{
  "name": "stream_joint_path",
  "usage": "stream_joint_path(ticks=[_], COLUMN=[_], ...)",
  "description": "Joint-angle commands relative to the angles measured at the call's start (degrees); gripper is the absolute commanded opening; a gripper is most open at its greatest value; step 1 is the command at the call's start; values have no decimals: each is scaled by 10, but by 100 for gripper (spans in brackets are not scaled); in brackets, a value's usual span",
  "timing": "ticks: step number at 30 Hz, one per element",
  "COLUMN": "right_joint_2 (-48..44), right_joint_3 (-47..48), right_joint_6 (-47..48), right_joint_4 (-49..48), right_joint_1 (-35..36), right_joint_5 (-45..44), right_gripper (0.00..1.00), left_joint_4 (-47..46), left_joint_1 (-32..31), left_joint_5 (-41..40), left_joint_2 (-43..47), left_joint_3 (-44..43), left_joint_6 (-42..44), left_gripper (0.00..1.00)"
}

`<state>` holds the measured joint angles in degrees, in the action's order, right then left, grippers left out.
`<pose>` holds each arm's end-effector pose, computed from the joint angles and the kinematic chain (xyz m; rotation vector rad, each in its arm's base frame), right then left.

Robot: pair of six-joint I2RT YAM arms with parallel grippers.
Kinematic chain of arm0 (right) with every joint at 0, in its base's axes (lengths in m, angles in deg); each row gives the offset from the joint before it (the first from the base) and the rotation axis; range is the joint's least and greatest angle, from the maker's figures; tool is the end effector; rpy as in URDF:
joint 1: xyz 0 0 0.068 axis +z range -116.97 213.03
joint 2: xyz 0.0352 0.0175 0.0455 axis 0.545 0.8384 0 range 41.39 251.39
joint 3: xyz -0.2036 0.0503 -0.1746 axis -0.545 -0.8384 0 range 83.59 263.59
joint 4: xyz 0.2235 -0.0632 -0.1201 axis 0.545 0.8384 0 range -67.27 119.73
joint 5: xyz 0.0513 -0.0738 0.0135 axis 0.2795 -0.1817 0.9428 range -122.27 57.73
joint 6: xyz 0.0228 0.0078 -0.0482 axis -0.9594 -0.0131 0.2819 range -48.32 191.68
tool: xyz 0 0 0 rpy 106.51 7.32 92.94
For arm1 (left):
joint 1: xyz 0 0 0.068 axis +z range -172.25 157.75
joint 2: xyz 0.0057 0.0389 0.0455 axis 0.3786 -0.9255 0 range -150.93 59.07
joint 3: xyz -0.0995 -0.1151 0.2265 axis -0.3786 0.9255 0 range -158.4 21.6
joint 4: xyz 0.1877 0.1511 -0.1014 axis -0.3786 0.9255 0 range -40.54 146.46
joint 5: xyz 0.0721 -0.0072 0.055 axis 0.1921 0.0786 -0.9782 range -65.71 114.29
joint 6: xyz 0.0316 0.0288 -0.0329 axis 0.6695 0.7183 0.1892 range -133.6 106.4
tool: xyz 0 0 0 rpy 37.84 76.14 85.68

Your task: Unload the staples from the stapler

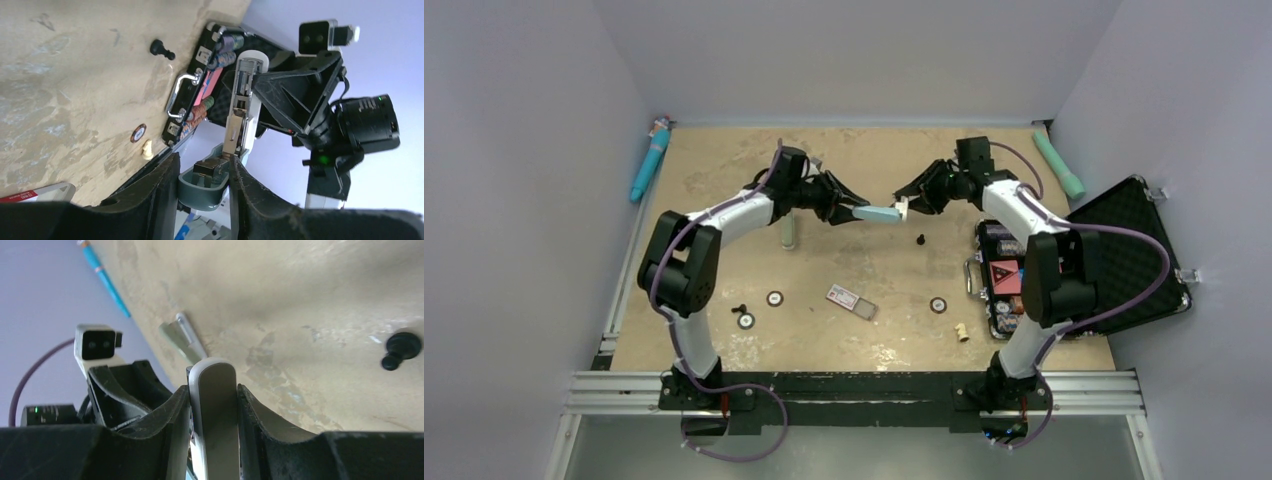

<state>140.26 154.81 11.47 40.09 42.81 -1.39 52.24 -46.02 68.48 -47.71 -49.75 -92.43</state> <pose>0.3708 0.0824 0.2400 0.8202 2.4245 1.1792 0.3641 -0.1877 0.2115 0.7476 -2.5426 1.6449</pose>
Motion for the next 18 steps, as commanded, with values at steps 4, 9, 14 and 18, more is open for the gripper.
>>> stream_joint_path(ticks=[4,9,14,18], right_joint_2=[44,89,156,217], right_joint_3=[170,214,258,293], right_joint_6=[-10,-18,-23,-10], right_joint_4=[105,189,265,294], right_joint_1=[-9,-9,-4,6], right_joint_5=[-241,-304,-337,-342], right_gripper=[0,0,0,0], left_joint_4=[133,215,276,261], left_joint_1=[-27,-29,-29,-29], left_joint_5=[-10,-37,-63,-53], left_joint_2=[-76,-102,-102,-105], left_joint_3=[29,-16,-47,-51], left_joint_6=[-31,-35,-34,-34], left_gripper=[0,0,0,0])
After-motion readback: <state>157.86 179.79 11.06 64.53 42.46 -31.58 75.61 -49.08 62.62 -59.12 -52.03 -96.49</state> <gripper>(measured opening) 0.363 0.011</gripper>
